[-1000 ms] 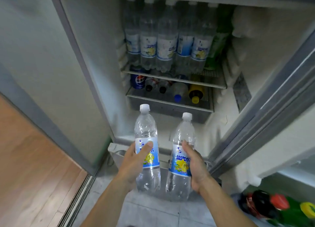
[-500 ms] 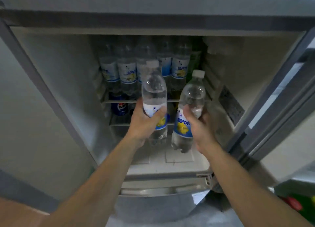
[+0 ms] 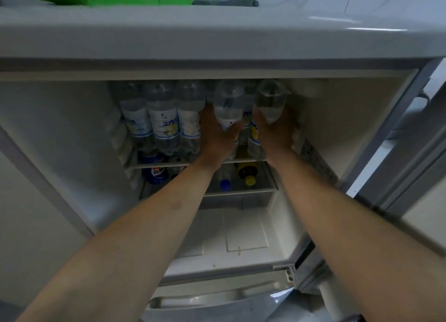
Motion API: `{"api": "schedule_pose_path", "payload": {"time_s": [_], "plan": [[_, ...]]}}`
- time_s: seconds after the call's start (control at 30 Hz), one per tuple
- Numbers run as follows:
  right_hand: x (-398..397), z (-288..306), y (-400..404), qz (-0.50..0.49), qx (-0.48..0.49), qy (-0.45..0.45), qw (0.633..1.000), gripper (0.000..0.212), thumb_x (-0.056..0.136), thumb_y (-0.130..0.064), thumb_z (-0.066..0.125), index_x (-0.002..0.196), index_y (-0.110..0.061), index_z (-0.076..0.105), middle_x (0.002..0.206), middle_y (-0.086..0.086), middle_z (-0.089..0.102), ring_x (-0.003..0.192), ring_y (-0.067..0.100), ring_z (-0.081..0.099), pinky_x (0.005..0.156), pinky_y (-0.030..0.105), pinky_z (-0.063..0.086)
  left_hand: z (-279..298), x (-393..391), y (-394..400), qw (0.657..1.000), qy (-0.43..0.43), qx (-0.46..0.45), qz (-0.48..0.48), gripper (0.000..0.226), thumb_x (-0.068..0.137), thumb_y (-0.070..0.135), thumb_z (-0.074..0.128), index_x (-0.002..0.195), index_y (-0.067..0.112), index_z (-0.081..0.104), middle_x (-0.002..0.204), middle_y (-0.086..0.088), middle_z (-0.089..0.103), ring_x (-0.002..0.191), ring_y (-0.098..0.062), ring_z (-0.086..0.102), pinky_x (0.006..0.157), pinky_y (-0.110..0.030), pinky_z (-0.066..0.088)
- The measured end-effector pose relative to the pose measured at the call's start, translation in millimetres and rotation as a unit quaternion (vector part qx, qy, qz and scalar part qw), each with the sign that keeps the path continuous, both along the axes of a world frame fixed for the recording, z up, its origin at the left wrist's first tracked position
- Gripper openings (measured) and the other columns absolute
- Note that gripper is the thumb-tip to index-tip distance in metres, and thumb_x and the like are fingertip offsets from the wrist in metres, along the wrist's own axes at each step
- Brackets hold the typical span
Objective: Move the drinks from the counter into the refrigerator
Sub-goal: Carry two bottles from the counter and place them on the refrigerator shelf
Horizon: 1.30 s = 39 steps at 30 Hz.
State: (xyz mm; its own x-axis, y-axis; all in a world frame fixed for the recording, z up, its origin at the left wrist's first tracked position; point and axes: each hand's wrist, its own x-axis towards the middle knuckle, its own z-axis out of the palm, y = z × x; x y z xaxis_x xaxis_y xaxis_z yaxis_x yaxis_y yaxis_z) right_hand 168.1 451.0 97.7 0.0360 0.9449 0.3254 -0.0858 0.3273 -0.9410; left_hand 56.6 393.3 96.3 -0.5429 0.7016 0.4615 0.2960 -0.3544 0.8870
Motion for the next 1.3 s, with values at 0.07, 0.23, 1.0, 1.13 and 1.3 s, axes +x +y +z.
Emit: {"api": "schedule_pose_path", "payload": {"time_s": [0.07,0.23,1.0,1.13,1.3], "plan": [[-2,-1,9,0.009,0.003,0.003,1.0,0.048,0.089,-0.019,0.072,0.132,-0.009,0.052,0.111,-0.007,0.065,0.086,-0.014,0.063,0.065,0.002,0.048,-3,-1,8,1.0,-0.001,-0.007,0.016,0.056,0.081,0.014,0.076,0.131,0.016,0.049,0.118,0.005,0.058,0.108,-0.003,0.058,0.094,-0.021,0.051],[-6,0,18,0.034,0.001,0.002,0.999,0.046,0.09,-0.017,0.07,0.131,-0.013,0.05,0.109,-0.013,0.063,0.087,-0.015,0.064,0.066,0.006,0.05,-8,1,2,0.998,0.049,-0.029,0.035,0.078,0.083,0.011,0.076,0.147,0.011,0.031,0.145,-0.008,0.046,0.133,-0.018,0.046,0.11,-0.029,0.04],[1,-24,40,-0.022,-0.05,-0.34,0.939,0.068,0.091,-0.038,0.068,0.147,-0.013,0.038,0.145,0.011,0.049,0.131,0.029,0.051,0.102,0.04,0.048,-19,-5,30,0.921,0.241,-0.243,0.185,0.071,0.091,0.021,0.069,0.146,0.002,0.028,0.137,-0.02,0.055,0.122,-0.036,0.057,0.096,-0.041,0.049],[-3,-22,47,-0.016,-0.053,-0.369,0.928,0.068,0.093,-0.041,0.063,0.148,-0.011,0.036,0.146,0.013,0.049,0.131,0.031,0.05,0.103,0.044,0.048,-14,-6,36,0.913,0.244,-0.274,0.179,0.071,0.092,0.022,0.066,0.147,0.001,0.026,0.139,-0.02,0.054,0.124,-0.036,0.055,0.098,-0.043,0.048],[-5,-21,52,-0.009,-0.062,-0.38,0.923,0.069,0.094,-0.042,0.062,0.149,-0.012,0.034,0.148,0.013,0.047,0.134,0.03,0.047,0.105,0.045,0.046,-11,-6,39,0.907,0.242,-0.298,0.172,0.075,0.094,0.02,0.064,0.15,0.001,0.017,0.139,-0.021,0.053,0.124,-0.036,0.055,0.099,-0.045,0.05]]}}
